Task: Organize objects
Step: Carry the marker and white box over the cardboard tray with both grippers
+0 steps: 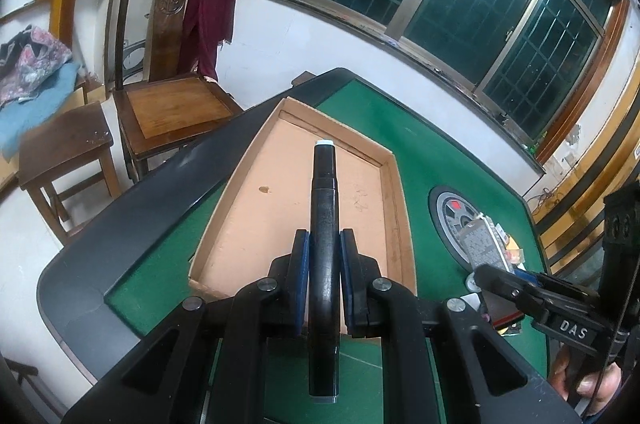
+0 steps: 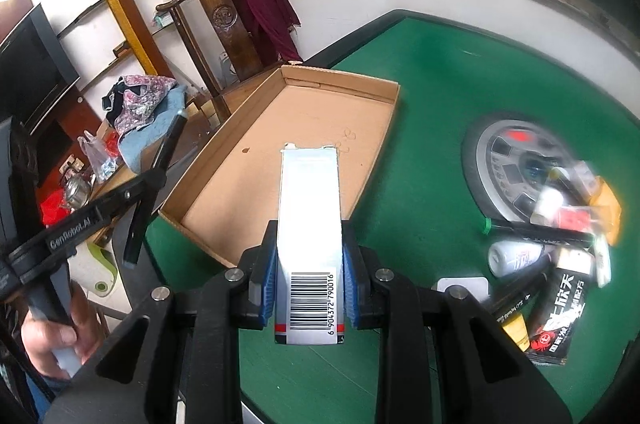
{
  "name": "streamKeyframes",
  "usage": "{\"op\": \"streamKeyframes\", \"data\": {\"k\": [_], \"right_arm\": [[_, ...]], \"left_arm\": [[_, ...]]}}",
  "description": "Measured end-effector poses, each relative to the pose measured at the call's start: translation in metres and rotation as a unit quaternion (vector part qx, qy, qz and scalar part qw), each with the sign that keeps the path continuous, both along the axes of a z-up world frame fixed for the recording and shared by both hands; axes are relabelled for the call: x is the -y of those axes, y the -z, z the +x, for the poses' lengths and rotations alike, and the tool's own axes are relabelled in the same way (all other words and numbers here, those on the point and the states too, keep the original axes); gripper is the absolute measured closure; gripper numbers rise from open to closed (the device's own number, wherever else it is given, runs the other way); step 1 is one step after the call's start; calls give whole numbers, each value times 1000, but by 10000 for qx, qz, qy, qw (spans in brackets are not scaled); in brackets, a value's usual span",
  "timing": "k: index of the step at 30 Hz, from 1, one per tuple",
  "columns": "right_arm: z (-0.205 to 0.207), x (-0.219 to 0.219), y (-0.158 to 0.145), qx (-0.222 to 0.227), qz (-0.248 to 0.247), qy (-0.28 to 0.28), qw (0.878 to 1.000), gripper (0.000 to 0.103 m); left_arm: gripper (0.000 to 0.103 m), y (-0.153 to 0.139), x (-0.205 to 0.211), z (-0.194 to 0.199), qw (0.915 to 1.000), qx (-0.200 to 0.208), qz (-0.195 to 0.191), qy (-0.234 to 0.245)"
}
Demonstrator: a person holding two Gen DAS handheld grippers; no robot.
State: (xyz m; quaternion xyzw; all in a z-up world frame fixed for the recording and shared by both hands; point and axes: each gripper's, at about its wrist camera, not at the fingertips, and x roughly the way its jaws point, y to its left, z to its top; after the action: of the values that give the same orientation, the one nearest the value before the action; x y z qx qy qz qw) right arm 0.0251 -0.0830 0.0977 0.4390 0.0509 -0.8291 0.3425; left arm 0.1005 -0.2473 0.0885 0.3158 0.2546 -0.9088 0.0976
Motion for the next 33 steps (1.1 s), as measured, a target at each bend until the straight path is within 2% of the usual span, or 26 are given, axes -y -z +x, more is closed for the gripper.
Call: {"op": "streamKeyframes", "data": {"k": [17,33], "right_arm": [[17,4,-10,-15,-44,98,9999,79],[-20,29,7,270,136,195,9994,79]], "left_arm": [[91,-12,-20,16,9997,-87,-162,134],[91,8,2,-19,9997,102,17,212]]}}
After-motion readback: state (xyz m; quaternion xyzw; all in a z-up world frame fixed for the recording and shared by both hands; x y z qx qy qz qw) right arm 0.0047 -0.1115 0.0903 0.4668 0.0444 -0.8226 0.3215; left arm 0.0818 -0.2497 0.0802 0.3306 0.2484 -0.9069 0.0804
